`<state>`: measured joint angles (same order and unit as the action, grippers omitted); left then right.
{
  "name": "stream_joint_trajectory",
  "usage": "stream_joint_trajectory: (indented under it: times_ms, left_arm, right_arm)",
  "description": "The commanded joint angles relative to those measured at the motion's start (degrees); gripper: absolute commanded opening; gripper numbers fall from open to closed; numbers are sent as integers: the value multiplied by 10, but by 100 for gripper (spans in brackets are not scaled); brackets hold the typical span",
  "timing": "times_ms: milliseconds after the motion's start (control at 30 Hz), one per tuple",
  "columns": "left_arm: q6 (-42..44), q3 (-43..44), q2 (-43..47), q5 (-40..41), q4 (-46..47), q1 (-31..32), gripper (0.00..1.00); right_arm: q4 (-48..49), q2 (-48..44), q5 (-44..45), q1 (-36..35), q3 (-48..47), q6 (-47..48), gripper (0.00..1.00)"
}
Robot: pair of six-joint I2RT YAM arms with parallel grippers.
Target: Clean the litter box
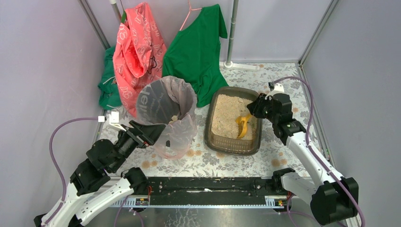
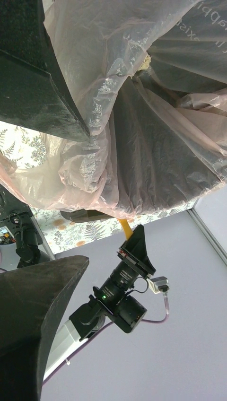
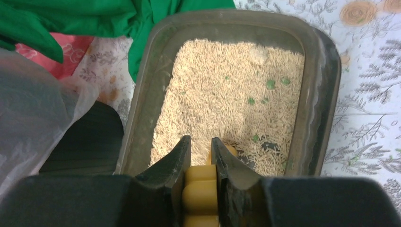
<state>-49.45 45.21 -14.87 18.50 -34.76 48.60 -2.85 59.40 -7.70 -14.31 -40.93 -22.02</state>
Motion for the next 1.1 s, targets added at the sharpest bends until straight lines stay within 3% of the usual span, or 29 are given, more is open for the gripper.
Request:
stream_joint_trajectory:
  times_ms: [0, 333, 700, 967, 1067]
  left_arm:
    - [5, 0, -4, 0, 6, 2, 98]
    - [1, -11, 0, -8, 22, 1, 97]
    - [10, -4, -1, -5, 11, 1, 97]
    - [13, 2, -5, -7, 12, 2, 97]
    - [9, -4, -3, -10, 17, 1, 97]
  right_arm:
    - [-45, -1, -54, -4, 58, -20, 0]
    - [-135, -49, 12, -4, -17, 33, 0]
    - [23, -82, 40, -4, 164, -57, 0]
    - [-48, -97, 102, -4, 71, -8, 0]
    - [-28, -83, 88, -4, 91, -24, 0]
